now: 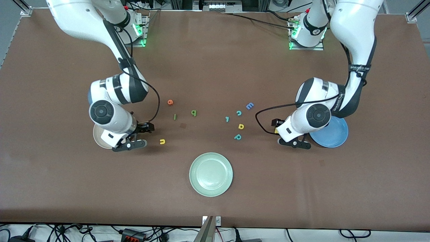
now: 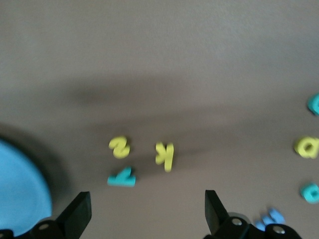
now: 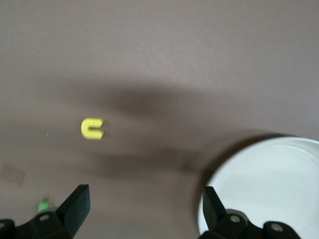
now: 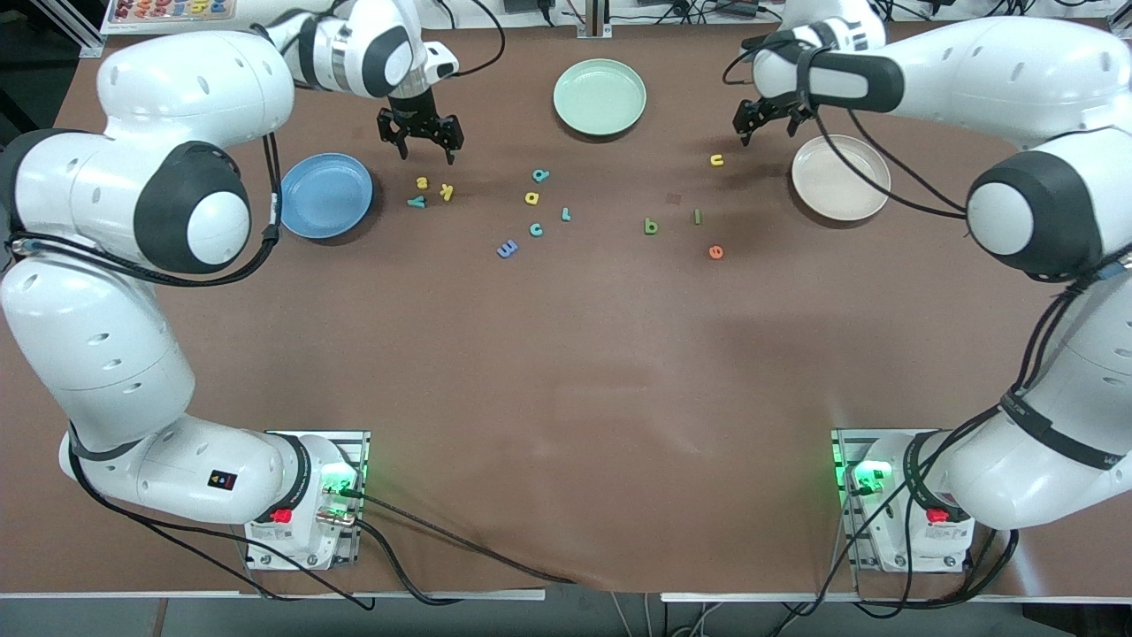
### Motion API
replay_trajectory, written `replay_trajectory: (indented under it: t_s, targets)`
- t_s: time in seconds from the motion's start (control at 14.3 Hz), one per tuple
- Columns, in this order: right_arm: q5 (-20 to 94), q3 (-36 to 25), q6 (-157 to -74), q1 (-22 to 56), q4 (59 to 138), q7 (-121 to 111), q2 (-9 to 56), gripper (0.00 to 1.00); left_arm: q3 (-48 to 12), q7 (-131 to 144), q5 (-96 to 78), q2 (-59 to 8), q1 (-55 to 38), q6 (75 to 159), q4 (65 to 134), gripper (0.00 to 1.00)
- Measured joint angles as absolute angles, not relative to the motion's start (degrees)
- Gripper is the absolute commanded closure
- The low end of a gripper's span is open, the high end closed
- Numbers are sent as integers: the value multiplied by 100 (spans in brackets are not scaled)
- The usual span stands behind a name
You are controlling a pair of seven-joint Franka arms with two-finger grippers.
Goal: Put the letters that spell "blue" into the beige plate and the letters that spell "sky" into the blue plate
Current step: 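Lower the left gripper onto yellow letters while the right gripper lowers, then close the left gripper on yellow letters while the right grasps yellow u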
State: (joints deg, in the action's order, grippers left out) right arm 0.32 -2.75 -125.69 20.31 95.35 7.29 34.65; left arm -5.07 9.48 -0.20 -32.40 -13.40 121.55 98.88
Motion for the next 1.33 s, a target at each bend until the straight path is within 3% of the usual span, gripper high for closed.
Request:
replay_trajectory:
  t_s: [0.14, 0.28, 0.42, 0.63, 0.98, 1.26, 1.33]
  targets:
    - [32, -269, -12669, 2194, 9285, 947, 3775, 0, -490, 947, -18, -3370, -1336, 12697, 10112, 26]
    - [31, -270, -12673, 2444, 9060, 1192, 4016, 0, -490, 946, -18, -3445, -1339, 13008, 10263, 40]
    - [31, -277, -12779, 2576, 8932, 1308, 4230, 3, -494, 945, -18, -3457, -1363, 13067, 10308, 42]
    - [31, -279, -12932, 2597, 8853, 1315, 4445, 22, -497, 945, -18, -3463, -1399, 13111, 10323, 41]
    - [31, -280, -12946, 2601, 8835, 1318, 4552, 36, -501, 945, -18, -3567, -1488, 13197, 10336, 42]
    - [32, -279, -12947, 2610, 8831, 1318, 4552, 54, -501, 945, 4, -3633, -1499, 13221, 10348, 47]
    - [34, -279, -12946, 2621, 8817, 1319, 4551, 64, -499, 945, 10, -3649, -1499, 13249, 10348, 48]
